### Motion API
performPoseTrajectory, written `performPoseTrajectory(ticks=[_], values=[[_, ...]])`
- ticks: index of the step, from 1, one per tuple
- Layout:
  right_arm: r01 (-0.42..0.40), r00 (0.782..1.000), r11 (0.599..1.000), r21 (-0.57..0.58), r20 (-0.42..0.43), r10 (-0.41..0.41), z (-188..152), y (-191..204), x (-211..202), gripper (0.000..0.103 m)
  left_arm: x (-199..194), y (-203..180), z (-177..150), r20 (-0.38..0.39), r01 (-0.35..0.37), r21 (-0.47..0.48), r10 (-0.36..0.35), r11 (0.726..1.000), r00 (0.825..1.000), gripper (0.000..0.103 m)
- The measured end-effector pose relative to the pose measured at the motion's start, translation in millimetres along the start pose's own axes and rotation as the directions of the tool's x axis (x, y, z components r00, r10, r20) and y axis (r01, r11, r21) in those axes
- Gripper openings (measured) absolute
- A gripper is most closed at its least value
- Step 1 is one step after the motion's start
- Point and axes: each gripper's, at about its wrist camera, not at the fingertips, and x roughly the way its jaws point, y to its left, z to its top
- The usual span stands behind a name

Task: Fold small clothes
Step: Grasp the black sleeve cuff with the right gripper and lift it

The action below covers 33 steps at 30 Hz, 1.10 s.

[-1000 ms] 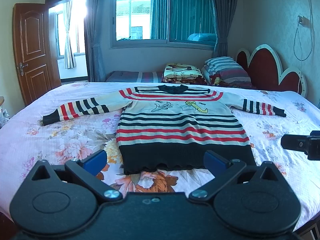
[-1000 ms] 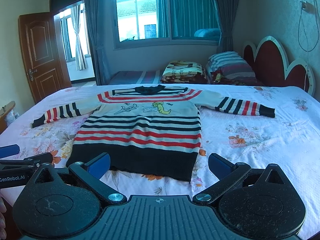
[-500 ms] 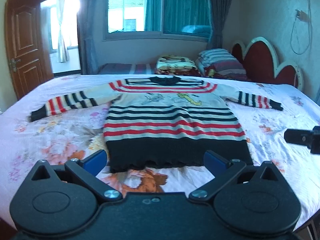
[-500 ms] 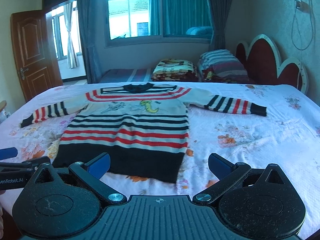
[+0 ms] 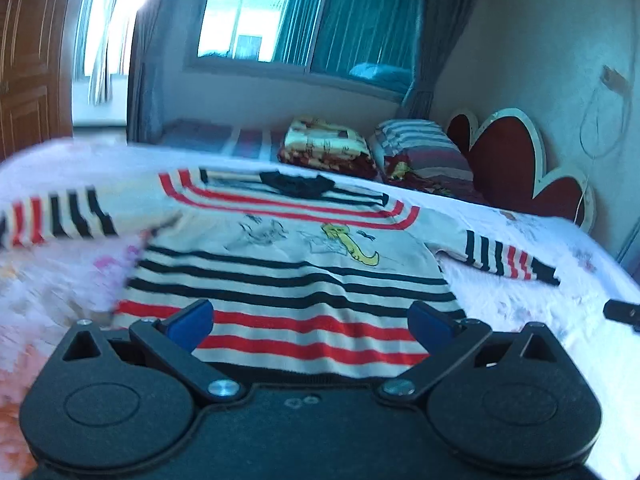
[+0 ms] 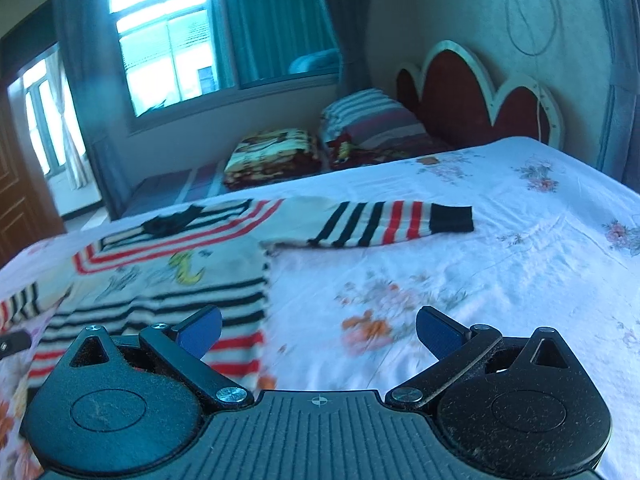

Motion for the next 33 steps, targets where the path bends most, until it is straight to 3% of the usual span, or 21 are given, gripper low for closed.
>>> performPoseTrajectory(ticks=[1, 2, 3, 4, 7, 11, 17, 24, 27, 29, 30, 31, 33], values=[[0.008, 1.000, 1.000, 0.019, 0.005, -0.008, 7, -10, 14, 0.102, 13, 5, 5, -0.017, 0.011, -0.035, -0.011, 0.999, 1.000, 0.103], [0.013, 1.000, 0.999, 0.037, 0.015, -0.014, 14, -19, 28, 0.093, 24, 7, 10, -0.010, 0.001, -0.049, -0.001, 0.999, 1.000, 0.103], [0.017, 1.000, 0.998, 0.054, 0.022, -0.019, 22, -29, 42, 0.056, 36, 9, 16, -0.001, -0.038, -0.052, 0.038, 0.998, 0.999, 0.103], [0.032, 0.999, 0.997, 0.076, 0.010, -0.033, 30, -40, 60, 0.038, 49, 10, 22, -0.004, -0.072, -0.047, 0.072, 0.996, 0.997, 0.103], [0.044, 0.999, 0.986, 0.163, 0.005, -0.045, 51, -75, 108, 0.038, 90, 13, 43, -0.018, -0.116, -0.015, 0.116, 0.993, 0.993, 0.100], [0.064, 0.998, 0.959, 0.277, -0.004, -0.066, 65, -117, 172, 0.038, 137, 10, 62, -0.033, -0.178, 0.087, 0.181, 0.980, 0.983, 0.086], [0.130, 0.992, 0.884, 0.450, -0.069, -0.110, 60, -174, 246, 0.038, 177, 11, 64, -0.072, -0.223, 0.097, 0.230, 0.970, 0.970, 0.093], [0.080, 0.997, 0.820, 0.566, -0.026, -0.079, 48, -205, 270, 0.039, 200, 18, 57, -0.120, -0.249, 0.106, 0.261, 0.963, 0.958, 0.094], [0.084, 0.996, 0.827, 0.556, -0.017, -0.089, 52, -206, 273, 0.039, 205, 25, 59, -0.126, -0.254, 0.099, 0.266, 0.962, 0.956, 0.094], [0.114, 0.993, 0.840, 0.531, -0.029, -0.116, 57, -204, 276, 0.014, 207, 29, 62, -0.136, -0.249, 0.097, 0.261, 0.964, 0.956, 0.094], [0.135, 0.990, 0.845, 0.517, -0.046, -0.130, 59, -204, 278, 0.008, 206, 32, 63, -0.139, -0.249, 0.100, 0.261, 0.963, 0.955, 0.094], [0.143, 0.989, 0.850, 0.507, -0.050, -0.137, 62, -202, 279, 0.007, 205, 33, 64, -0.142, -0.254, 0.106, 0.268, 0.961, 0.953, 0.093], [0.158, 0.986, 0.900, 0.407, -0.012, -0.167, 74, -183, 276, 0.007, 202, 38, 67, -0.135, -0.288, 0.120, 0.303, 0.950, 0.944, 0.094]])
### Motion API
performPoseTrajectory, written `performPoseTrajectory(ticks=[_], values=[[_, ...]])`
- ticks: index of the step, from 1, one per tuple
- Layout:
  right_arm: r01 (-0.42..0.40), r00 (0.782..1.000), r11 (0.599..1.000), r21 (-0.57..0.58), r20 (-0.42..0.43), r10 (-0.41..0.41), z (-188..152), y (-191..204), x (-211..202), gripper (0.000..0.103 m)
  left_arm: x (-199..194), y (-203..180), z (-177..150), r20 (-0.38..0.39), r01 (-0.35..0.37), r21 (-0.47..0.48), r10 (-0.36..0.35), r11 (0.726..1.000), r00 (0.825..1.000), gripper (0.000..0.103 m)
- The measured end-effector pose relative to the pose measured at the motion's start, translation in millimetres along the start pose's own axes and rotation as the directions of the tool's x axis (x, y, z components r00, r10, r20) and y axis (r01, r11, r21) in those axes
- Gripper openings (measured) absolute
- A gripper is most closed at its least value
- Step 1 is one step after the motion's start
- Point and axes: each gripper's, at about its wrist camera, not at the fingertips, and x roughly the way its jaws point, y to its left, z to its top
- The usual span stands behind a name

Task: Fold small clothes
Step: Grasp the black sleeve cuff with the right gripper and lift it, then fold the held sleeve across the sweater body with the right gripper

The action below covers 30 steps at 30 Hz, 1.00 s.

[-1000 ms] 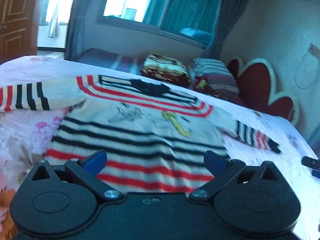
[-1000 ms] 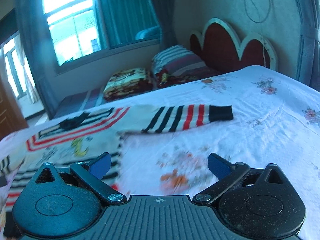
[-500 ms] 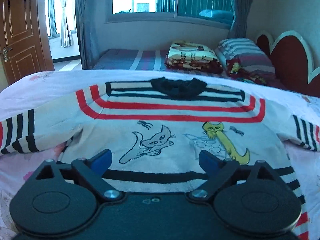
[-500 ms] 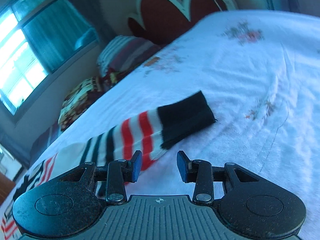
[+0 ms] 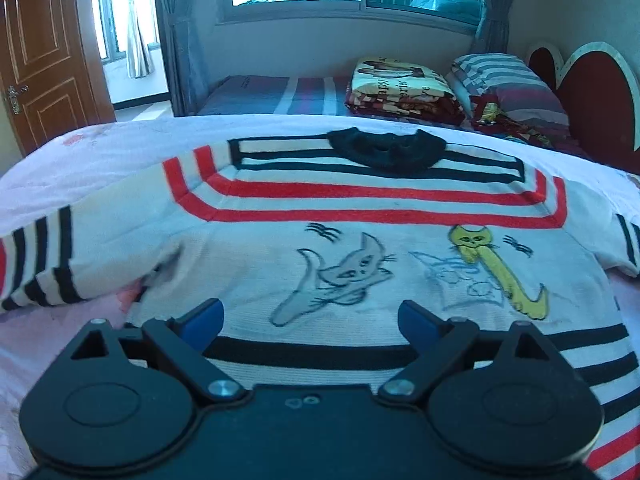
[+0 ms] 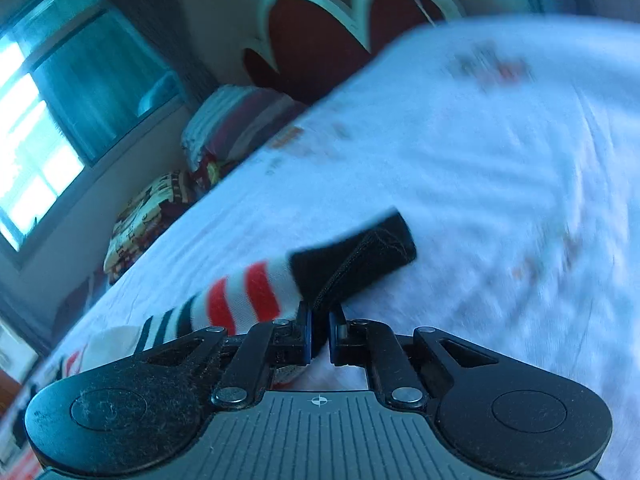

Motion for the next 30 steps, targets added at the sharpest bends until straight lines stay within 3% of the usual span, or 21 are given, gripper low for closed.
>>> performPoseTrajectory(ticks=[2, 4, 6, 8, 12, 17, 21, 23, 24, 27, 29, 30], values=[[-0.035, 0.999, 0.995, -0.097, 0.037, 0.039, 1, 29, -12, 0.007, -1, 7, 2, 0.016, -0.078, 0.023, 0.078, 0.997, 0.997, 0.101], [-0.088, 0.995, 0.982, -0.167, 0.035, 0.095, -3, 62, -22, 0.007, -1, 19, 4, 0.022, -0.082, 0.019, 0.082, 0.996, 0.996, 0.101], [-0.168, 0.984, 0.953, -0.251, 0.014, 0.177, -16, 106, -28, 0.007, 2, 33, 9, 0.009, -0.024, -0.006, 0.024, 1.000, 1.000, 0.098], [-0.252, 0.966, 0.916, -0.312, -0.026, 0.256, -37, 149, -37, 0.007, 6, 42, 16, 0.013, 0.002, -0.017, -0.002, 1.000, 1.000, 0.087], [-0.388, 0.922, 0.850, -0.357, -0.140, 0.362, -92, 224, -49, 0.007, 12, 52, 28, 0.020, 0.074, -0.015, -0.074, 0.997, 0.997, 0.076], [-0.492, 0.868, 0.776, -0.394, -0.296, 0.400, -174, 303, -37, 0.007, 13, 71, 34, 0.035, 0.125, -0.050, -0.124, 0.991, 0.992, 0.073], [-0.524, 0.842, 0.732, -0.436, -0.395, 0.368, -231, 342, -25, 0.008, 21, 88, 32, 0.001, 0.150, -0.082, -0.150, 0.985, 0.989, 0.068], [-0.519, 0.851, 0.691, -0.503, -0.375, 0.367, -247, 352, -29, 0.040, 27, 94, 31, -0.015, 0.176, -0.098, -0.178, 0.980, 0.984, 0.068], [-0.526, 0.849, 0.669, -0.526, -0.373, 0.374, -251, 351, -36, 0.064, 29, 95, 31, -0.016, 0.194, -0.106, -0.197, 0.975, 0.980, 0.068], [-0.502, 0.864, 0.676, -0.539, -0.295, 0.407, -249, 338, -59, 0.065, 38, 86, 34, -0.013, 0.275, -0.118, -0.279, 0.954, 0.960, 0.067], [-0.463, 0.886, 0.739, -0.489, -0.246, 0.393, -240, 324, -63, 0.064, 47, 71, 38, -0.016, 0.361, -0.137, -0.366, 0.923, 0.930, 0.052], [-0.441, 0.898, 0.774, -0.455, -0.221, 0.381, -234, 314, -64, 0.058, 54, 62, 39, -0.022, 0.404, -0.149, -0.412, 0.902, 0.911, 0.051]])
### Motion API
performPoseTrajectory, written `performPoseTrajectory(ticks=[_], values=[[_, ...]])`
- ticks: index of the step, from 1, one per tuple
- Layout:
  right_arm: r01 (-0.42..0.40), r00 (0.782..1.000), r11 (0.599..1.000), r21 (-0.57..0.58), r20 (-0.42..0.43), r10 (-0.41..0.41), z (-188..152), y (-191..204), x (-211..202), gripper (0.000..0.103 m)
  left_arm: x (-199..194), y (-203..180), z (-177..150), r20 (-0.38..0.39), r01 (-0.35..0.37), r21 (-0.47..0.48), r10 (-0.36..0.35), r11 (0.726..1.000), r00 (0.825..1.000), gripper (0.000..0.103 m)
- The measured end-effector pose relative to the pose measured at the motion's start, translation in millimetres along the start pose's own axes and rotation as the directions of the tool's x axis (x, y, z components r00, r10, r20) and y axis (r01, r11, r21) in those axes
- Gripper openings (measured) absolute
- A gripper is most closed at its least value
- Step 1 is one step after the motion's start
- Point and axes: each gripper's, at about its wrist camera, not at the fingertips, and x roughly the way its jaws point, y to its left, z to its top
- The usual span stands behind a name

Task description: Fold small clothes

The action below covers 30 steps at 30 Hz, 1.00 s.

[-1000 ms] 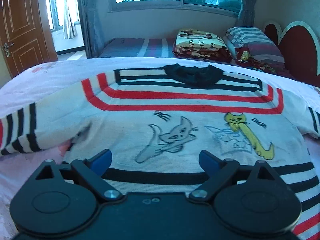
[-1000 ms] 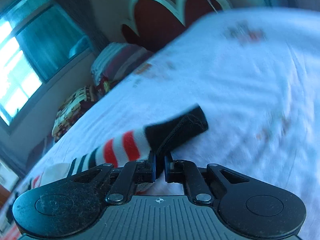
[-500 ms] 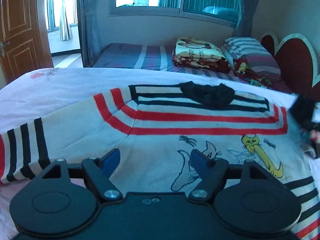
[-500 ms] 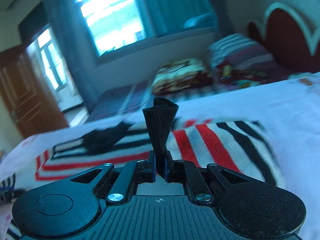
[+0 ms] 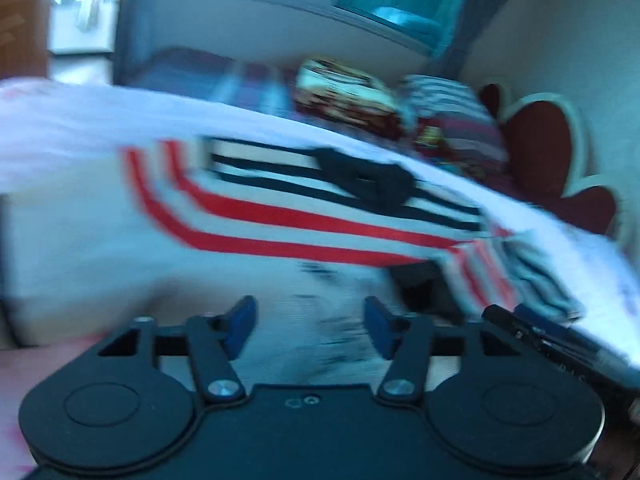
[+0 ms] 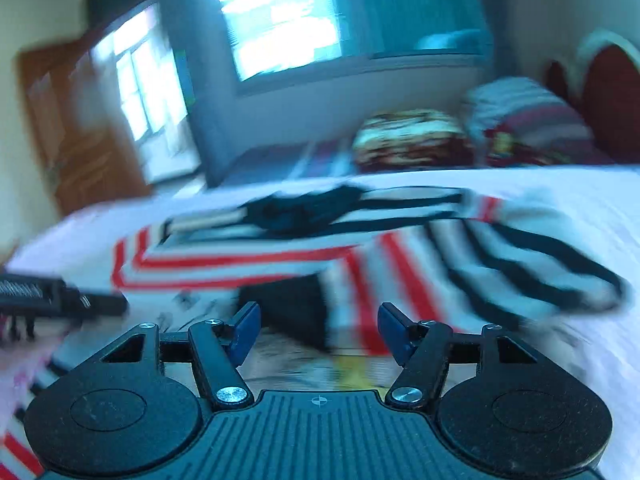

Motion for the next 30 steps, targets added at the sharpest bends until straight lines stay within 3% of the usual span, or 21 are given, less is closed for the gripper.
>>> performPoseTrajectory(ticks=[1, 3, 5, 7, 9, 10, 11, 13, 16, 20, 22, 24, 30], values=[[0.033, 0.999, 0.998, 0.061, 0.010, -0.033, 3, -13, -5, 0.052, 11, -7, 1, -0.015, 0.044, -0.012, -0.045, 0.999, 0.999, 0.051], [0.071, 0.997, 0.980, 0.187, 0.029, -0.078, 3, -38, -19, 0.052, 33, -21, 2, -0.060, 0.108, -0.042, -0.110, 0.993, 0.992, 0.054], [0.086, 0.994, 0.949, 0.302, 0.044, -0.104, 5, -65, -35, 0.052, 55, -30, 3, -0.083, 0.151, -0.084, -0.158, 0.985, 0.984, 0.062], [0.092, 0.991, 0.913, 0.397, 0.049, -0.121, 6, -89, -50, 0.052, 74, -36, 4, -0.097, 0.174, -0.118, -0.186, 0.978, 0.978, 0.062], [0.091, 0.990, 0.871, 0.483, 0.051, -0.132, 6, -111, -63, 0.052, 89, -43, 6, -0.100, 0.153, -0.102, -0.163, 0.983, 0.982, 0.052], [0.081, 0.991, 0.846, 0.527, 0.051, -0.127, 6, -123, -69, 0.052, 93, -47, 8, -0.102, 0.126, -0.063, -0.132, 0.990, 0.986, 0.021], [0.070, 0.991, 0.822, 0.566, 0.052, -0.120, 6, -132, -72, 0.052, 95, -48, 13, -0.116, 0.128, -0.047, -0.132, 0.991, 0.984, 0.005], [0.027, 0.994, 0.770, 0.637, 0.067, -0.090, 5, -146, -75, 0.053, 83, -46, 20, -0.059, 0.146, -0.049, -0.149, 0.988, 0.987, 0.005], [-0.065, 0.994, 0.683, 0.728, 0.107, -0.018, 4, -164, -73, 0.053, 61, -40, 32, 0.022, 0.098, 0.031, -0.099, 0.995, 0.995, 0.005], [-0.162, 0.987, 0.544, 0.823, 0.143, 0.078, 1, -184, -62, 0.053, 56, -14, 36, 0.014, 0.021, 0.040, -0.022, 0.999, 1.000, 0.005], [-0.185, 0.982, 0.499, 0.846, 0.146, 0.116, 0, -191, -56, 0.053, 56, -2, 34, -0.008, 0.011, 0.024, -0.011, 1.000, 1.000, 0.005], [-0.185, 0.982, 0.481, 0.857, 0.138, 0.132, 3, -196, -48, 0.053, 55, 5, 31, -0.016, 0.002, 0.019, -0.002, 1.000, 1.000, 0.006], [-0.148, 0.988, 0.476, 0.867, 0.104, 0.118, 10, -212, -31, 0.052, 50, 8, 30, -0.010, -0.007, 0.029, 0.007, 1.000, 1.000, 0.006]])
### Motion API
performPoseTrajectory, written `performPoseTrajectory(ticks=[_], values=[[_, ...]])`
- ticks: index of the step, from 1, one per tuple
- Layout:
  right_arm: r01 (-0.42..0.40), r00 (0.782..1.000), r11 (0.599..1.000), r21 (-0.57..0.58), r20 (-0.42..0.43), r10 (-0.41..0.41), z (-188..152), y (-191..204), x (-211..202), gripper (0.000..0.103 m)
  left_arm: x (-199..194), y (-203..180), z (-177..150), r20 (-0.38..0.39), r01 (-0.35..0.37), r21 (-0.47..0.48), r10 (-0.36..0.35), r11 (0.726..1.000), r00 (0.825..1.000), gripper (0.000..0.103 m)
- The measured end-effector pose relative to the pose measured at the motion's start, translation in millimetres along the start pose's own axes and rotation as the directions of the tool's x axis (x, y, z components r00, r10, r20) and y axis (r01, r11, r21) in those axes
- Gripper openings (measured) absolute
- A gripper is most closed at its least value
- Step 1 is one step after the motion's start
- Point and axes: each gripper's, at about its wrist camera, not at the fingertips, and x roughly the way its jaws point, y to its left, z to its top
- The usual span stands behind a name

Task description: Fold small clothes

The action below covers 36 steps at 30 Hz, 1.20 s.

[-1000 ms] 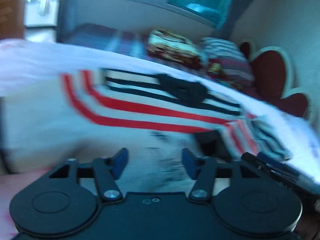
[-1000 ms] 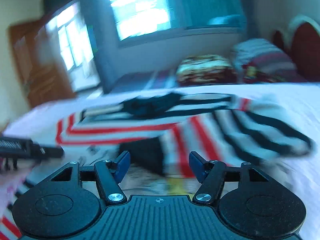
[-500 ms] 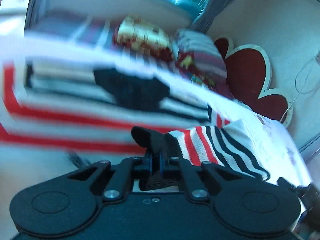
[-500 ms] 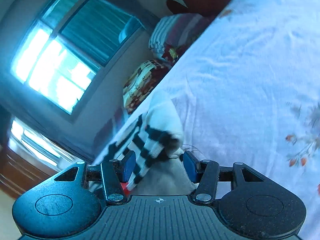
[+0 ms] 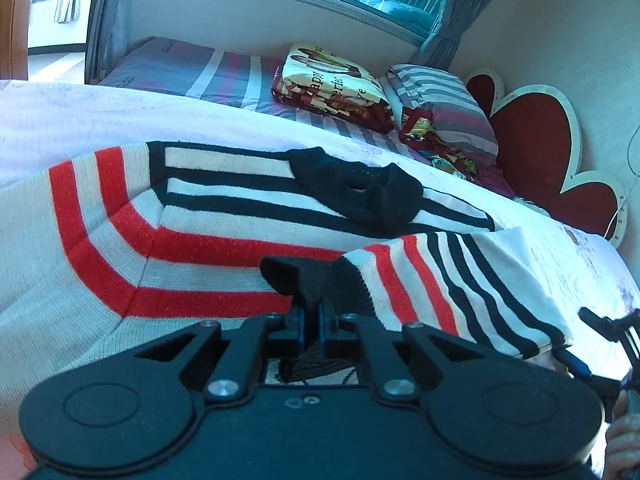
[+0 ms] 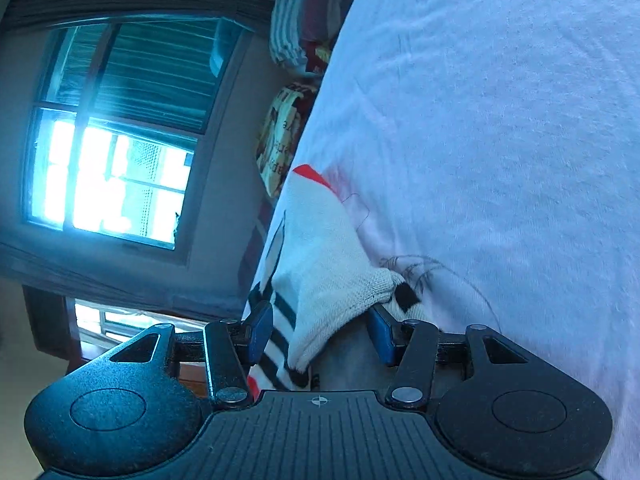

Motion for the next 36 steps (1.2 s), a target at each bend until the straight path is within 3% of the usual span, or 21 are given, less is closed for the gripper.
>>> performPoseTrajectory(ticks=[2, 3, 4, 11, 16, 18, 20, 21, 23, 25, 29, 30, 31, 34, 36], values=[[0.007, 1.000, 1.000, -0.028, -0.009, -0.007, 1, 2, 5, 0.033, 1, 0, 0, 0.004, 0.000, 0.002, 0.000, 1.000, 1.000, 0.006], [0.033, 0.999, 0.997, -0.063, -0.013, -0.034, 1, 5, 6, 0.017, 0, 0, 0, 0.005, 0.001, 0.005, -0.001, 1.000, 1.000, 0.006], [0.056, 0.998, 0.994, -0.096, -0.015, -0.057, 0, 7, 6, 0.014, 2, 0, 1, 0.007, 0.000, 0.010, 0.000, 1.000, 1.000, 0.006], [0.084, 0.996, 0.959, -0.271, 0.006, -0.086, -17, 23, -8, 0.013, -12, -6, 8, 0.021, 0.010, 0.039, -0.011, 0.999, 1.000, 0.006], [0.150, 0.985, 0.927, -0.343, -0.031, -0.171, -27, 14, 9, 0.012, 11, 1, -3, -0.041, -0.064, 0.059, 0.066, 0.996, 0.997, 0.007], [0.146, 0.984, 0.926, -0.348, -0.046, -0.173, -26, 15, 8, 0.013, 10, -3, -5, -0.014, -0.090, 0.096, 0.092, 0.991, 0.996, 0.012], [0.134, 0.985, 0.935, -0.329, -0.058, -0.161, -25, 14, -8, 0.019, 5, -8, -5, 0.006, -0.156, 0.137, 0.157, 0.978, 0.988, 0.036], [0.131, 0.988, 0.932, -0.337, -0.036, -0.152, -21, 15, -21, 0.019, 0, -9, -6, 0.025, -0.204, 0.149, 0.203, 0.967, 0.979, 0.042], [0.140, 0.989, 0.901, -0.411, 0.014, -0.147, -19, 23, -41, 0.019, -17, -14, -7, 0.113, -0.265, 0.180, 0.248, 0.947, 0.962, 0.042], [0.136, 0.990, 0.852, -0.506, 0.031, -0.140, -19, 35, -44, 0.019, -23, -30, -8, 0.151, -0.258, 0.237, 0.226, 0.937, 0.962, 0.042], [0.130, 0.985, 0.732, -0.669, 0.002, -0.174, -33, 56, -7, 0.019, -1, -69, -16, 0.122, -0.184, 0.336, 0.151, 0.924, 0.981, 0.048], [0.179, 0.969, 0.679, -0.712, 0.011, -0.245, -38, 55, 8, 0.016, 10, -73, -19, 0.102, -0.188, 0.347, 0.162, 0.919, 0.982, 0.051], [0.196, 0.957, 0.645, -0.739, 0.001, -0.290, -43, 49, 20, 0.010, 24, -74, -23, 0.064, -0.204, 0.352, 0.194, 0.913, 0.979, 0.062], [0.179, 0.961, 0.663, -0.727, -0.016, -0.277, -35, 53, 19, 0.010, 28, -69, -17, 0.065, -0.216, 0.277, 0.206, 0.936, 0.976, 0.063], [0.157, 0.975, 0.660, -0.735, 0.009, -0.222, -25, 57, 17, 0.010, 23, -75, -10, 0.134, -0.242, 0.276, 0.213, 0.930, 0.968, 0.060]])
